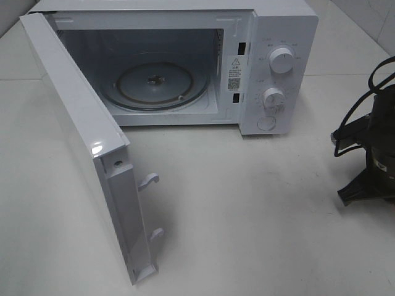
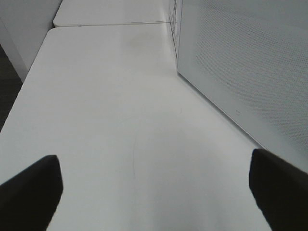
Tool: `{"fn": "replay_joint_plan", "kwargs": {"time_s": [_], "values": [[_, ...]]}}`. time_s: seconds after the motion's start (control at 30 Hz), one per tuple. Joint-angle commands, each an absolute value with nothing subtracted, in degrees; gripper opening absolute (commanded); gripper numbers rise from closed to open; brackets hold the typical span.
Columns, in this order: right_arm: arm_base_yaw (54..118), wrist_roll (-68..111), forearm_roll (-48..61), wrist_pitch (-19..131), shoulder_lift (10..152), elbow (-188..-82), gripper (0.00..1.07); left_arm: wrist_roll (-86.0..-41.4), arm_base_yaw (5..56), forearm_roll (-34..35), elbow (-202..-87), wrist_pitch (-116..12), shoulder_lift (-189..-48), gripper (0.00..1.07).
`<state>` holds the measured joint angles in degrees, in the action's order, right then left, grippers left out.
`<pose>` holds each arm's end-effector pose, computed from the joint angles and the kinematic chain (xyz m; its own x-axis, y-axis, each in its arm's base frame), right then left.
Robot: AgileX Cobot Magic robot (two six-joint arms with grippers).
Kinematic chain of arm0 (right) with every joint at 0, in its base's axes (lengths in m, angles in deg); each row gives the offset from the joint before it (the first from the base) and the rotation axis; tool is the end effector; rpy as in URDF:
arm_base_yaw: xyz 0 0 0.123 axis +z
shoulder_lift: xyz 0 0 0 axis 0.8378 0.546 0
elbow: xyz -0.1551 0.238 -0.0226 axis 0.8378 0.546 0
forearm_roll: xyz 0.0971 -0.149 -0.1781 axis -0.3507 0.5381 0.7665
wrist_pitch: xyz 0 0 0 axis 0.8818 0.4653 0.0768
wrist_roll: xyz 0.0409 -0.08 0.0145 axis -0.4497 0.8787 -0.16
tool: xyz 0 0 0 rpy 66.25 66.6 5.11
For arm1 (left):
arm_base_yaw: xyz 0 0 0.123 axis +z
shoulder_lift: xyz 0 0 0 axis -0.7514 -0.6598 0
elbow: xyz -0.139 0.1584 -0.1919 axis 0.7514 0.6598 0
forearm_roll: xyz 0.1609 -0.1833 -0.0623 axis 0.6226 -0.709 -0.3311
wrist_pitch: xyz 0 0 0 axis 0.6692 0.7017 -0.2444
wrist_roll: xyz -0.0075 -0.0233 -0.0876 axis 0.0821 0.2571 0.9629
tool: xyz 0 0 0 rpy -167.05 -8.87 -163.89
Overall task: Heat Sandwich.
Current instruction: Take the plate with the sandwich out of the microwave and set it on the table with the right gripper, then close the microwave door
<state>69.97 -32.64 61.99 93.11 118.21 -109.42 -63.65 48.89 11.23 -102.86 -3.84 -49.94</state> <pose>0.2796 0.0224 0.1011 -0.9577 -0.2267 -0.1774 -0.1265 0.8851 -0.4479 -0.0040 -0.0051 0.2782 -0.4332 0.0301 -0.9008 0.0617 0.9981 0.0037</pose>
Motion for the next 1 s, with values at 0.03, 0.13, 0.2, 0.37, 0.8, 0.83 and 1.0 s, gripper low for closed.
{"fn": "replay_joint_plan", "kwargs": {"time_s": [0.03, 0.13, 0.2, 0.37, 0.8, 0.83, 1.0], "values": [[69.6, -33.3, 63.8, 94.1, 119.1, -109.2, 0.01, -63.7, 49.2, 11.3, -102.7, -4.3, -48.4, 1.00], [69.6, -33.3, 63.8, 93.7, 119.6, -109.2, 0.01, -63.7, 49.2, 11.3, -102.7, -4.3, -48.4, 1.00], [69.6, -33.3, 63.7, 92.8, 119.8, -108.8, 0.02, -63.7, 49.2, 11.3, -102.7, -4.3, -48.4, 1.00], [69.6, -33.3, 63.5, 92.9, 119.8, -108.8, 0.07, -63.7, 49.2, 11.3, -102.7, -4.3, -48.4, 1.00], [69.7, -32.2, 61.9, 94.3, 117.5, -108.8, 0.46, -63.7, 49.2, 11.3, -102.7, -4.3, -48.4, 1.00], [69.7, -31.6, 61.4, 94.3, 116.7, -108.8, 0.49, -63.7, 49.2, 11.3, -102.7, -4.3, -48.4, 1.00], [69.7, -25.2, 54.8, 94.6, 110.0, -108.8, 0.58, -63.7, 49.2, 11.3, -102.7, -4.3, -48.4, 1.00]]}}
